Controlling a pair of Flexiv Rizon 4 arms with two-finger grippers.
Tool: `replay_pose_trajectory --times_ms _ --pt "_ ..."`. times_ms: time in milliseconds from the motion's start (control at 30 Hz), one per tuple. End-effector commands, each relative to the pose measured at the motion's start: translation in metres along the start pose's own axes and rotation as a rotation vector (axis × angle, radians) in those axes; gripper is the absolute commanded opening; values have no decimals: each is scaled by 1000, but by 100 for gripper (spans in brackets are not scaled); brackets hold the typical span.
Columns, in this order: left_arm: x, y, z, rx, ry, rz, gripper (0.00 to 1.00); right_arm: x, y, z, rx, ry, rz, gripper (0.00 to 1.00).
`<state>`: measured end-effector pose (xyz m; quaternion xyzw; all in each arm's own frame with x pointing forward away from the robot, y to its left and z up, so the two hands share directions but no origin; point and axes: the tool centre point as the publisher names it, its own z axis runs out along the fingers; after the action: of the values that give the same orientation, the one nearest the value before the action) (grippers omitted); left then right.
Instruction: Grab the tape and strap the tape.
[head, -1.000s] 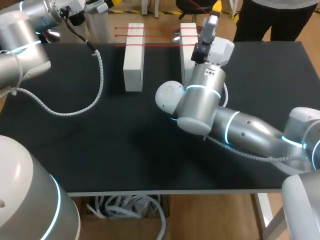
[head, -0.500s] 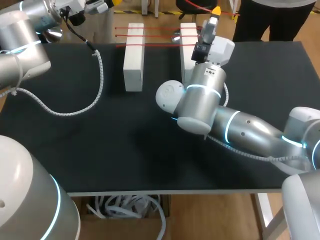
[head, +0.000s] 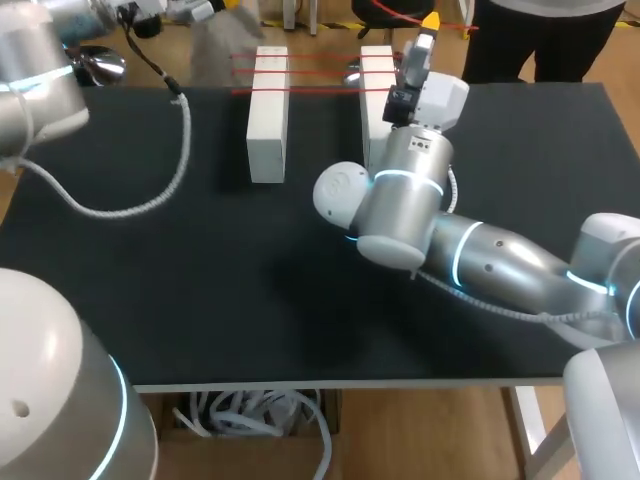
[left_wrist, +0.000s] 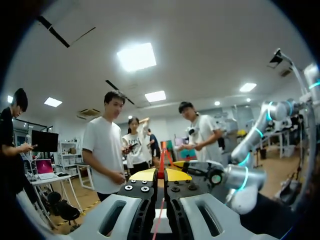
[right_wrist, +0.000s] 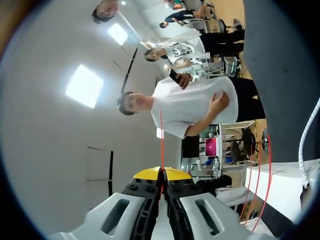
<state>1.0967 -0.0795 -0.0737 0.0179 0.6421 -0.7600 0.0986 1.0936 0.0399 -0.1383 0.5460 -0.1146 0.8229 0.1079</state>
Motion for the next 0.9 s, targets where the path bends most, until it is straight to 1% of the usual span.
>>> replay_pose_trajectory --times_ms 33,167,233,267,300,367,400,500,533,600,700,800,833,900 --pt "-7 -21 -3 -180 34 33 0 -1 8 -2 18 0 -8 0" --pt "-8 -28 -1 -274 66 65 0 0 8 -5 30 0 -18 0" --pt "-7 -29 1 -321 83 82 0 0 8 -6 37 -1 -22 0" --pt "-6 -29 1 -360 82 91 0 -1 8 -6 37 -2 -23 0" --pt "-6 -29 2 -374 88 103 0 0 8 -7 43 -2 -28 0" --pt "-5 -30 3 -430 96 129 0 1 8 -9 49 -1 -32 0" --pt "-5 -30 4 -438 97 138 0 1 8 -10 51 -1 -32 0" --pt "-4 -30 5 -529 107 169 0 2 7 -13 62 -1 -39 0" --pt "-4 -30 6 -578 121 182 0 2 8 -14 65 -3 -42 0" --pt "-3 -30 6 -641 134 209 0 2 8 -15 69 -3 -47 0" --pt "-3 -29 6 -725 156 214 0 1 9 -17 73 -4 -54 0" --pt "-2 -26 5 -823 199 192 0 2 9 -19 82 -2 -61 0" --pt "-1 -25 5 -862 226 177 0 3 9 -20 85 -1 -62 0" --pt "-1 -25 5 -910 242 168 0 4 9 -21 87 1 -64 0"
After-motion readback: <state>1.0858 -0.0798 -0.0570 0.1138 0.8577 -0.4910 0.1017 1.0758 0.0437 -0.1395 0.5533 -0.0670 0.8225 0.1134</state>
